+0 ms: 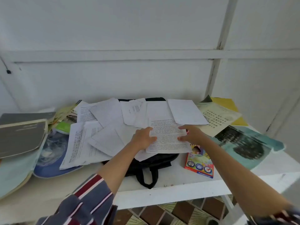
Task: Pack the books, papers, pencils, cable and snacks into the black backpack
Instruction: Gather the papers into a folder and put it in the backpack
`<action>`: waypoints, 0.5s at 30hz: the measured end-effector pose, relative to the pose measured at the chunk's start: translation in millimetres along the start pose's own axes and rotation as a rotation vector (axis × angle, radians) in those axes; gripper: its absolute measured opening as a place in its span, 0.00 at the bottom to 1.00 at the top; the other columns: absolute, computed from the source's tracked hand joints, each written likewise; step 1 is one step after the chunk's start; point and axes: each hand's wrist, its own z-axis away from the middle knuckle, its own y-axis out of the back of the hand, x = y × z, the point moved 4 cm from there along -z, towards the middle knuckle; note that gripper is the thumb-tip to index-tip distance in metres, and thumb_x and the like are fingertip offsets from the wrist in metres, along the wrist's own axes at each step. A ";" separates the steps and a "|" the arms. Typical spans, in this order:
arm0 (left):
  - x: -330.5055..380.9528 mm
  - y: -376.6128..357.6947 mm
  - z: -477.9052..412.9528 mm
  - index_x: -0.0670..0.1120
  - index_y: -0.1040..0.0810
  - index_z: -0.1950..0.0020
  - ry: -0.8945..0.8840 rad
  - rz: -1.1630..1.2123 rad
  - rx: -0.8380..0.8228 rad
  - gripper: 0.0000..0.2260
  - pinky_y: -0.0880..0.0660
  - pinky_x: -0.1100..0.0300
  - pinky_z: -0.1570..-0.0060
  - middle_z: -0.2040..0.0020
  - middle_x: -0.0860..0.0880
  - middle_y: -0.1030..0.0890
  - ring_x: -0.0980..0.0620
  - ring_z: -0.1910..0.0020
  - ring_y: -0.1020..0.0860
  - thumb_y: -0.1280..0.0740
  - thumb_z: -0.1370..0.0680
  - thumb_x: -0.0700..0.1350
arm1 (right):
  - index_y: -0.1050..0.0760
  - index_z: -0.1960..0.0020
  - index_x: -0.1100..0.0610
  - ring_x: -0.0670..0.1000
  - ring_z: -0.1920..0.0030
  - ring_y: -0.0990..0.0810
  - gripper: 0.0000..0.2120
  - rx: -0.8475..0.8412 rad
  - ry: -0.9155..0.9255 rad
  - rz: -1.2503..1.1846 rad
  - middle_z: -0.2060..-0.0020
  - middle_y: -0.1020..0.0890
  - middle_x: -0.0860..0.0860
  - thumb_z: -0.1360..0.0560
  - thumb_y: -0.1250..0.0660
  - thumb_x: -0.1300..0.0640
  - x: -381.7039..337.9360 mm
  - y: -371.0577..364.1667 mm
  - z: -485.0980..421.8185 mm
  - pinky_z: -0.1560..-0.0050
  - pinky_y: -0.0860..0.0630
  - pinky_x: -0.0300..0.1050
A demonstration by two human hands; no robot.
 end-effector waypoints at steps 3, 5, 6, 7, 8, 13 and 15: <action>-2.6 -2.1 -1.3 0.50 0.37 0.28 0.019 -0.015 0.029 0.27 0.36 0.48 0.33 0.30 0.45 0.32 0.45 0.31 0.35 0.34 0.24 0.51 | 0.31 0.32 0.54 0.55 0.32 0.34 0.25 -0.013 -0.012 -0.017 0.31 0.33 0.55 0.28 0.30 0.56 5.2 0.2 -1.8 0.33 0.38 0.46; -3.4 -1.3 0.1 0.50 0.36 0.28 0.033 0.048 0.032 0.27 0.35 0.48 0.33 0.31 0.45 0.31 0.45 0.32 0.33 0.31 0.26 0.49 | 0.29 0.34 0.54 0.55 0.34 0.32 0.24 -0.028 -0.011 -0.044 0.33 0.32 0.55 0.29 0.28 0.56 6.1 -1.8 -1.8 0.35 0.37 0.46; -2.5 -1.0 1.9 0.50 0.35 0.29 0.039 0.077 0.032 0.28 0.35 0.49 0.33 0.32 0.45 0.30 0.45 0.33 0.33 0.30 0.27 0.47 | 0.28 0.35 0.54 0.55 0.35 0.32 0.23 -0.033 -0.011 -0.053 0.33 0.32 0.55 0.29 0.28 0.57 6.5 -2.5 -1.8 0.35 0.37 0.46; -1.1 0.8 2.6 0.50 0.34 0.29 0.039 0.109 0.033 0.29 0.34 0.50 0.34 0.33 0.45 0.29 0.46 0.33 0.32 0.28 0.28 0.45 | 0.27 0.36 0.55 0.55 0.36 0.32 0.23 -0.037 -0.012 -0.064 0.34 0.32 0.54 0.30 0.27 0.57 6.2 -1.4 -2.0 0.36 0.36 0.46; 1.6 4.3 4.9 0.49 0.34 0.29 0.042 0.156 0.032 0.29 0.33 0.53 0.35 0.34 0.46 0.28 0.46 0.35 0.31 0.28 0.28 0.42 | 0.27 0.37 0.55 0.54 0.38 0.31 0.23 -0.037 -0.013 -0.077 0.36 0.31 0.54 0.31 0.27 0.58 5.9 1.0 -2.1 0.38 0.34 0.45; 8.4 25.2 18.0 0.45 0.31 0.32 0.126 0.602 0.021 0.29 0.26 0.59 0.52 0.52 0.48 0.22 0.50 0.50 0.23 0.29 0.31 0.30 | 0.24 0.42 0.60 0.50 0.53 0.21 0.18 -0.287 -0.089 -0.495 0.47 0.26 0.51 0.31 0.29 0.69 -5.8 11.2 10.6 0.59 0.19 0.39; 12.6 36.7 23.6 0.47 0.30 0.34 0.148 0.689 -0.025 0.28 0.24 0.60 0.58 0.52 0.46 0.21 0.50 0.53 0.22 0.29 0.31 0.29 | 0.22 0.45 0.60 0.55 0.48 0.20 0.15 -0.418 -0.113 -0.619 0.46 0.23 0.53 0.31 0.30 0.70 -11.8 15.0 15.3 0.53 0.19 0.45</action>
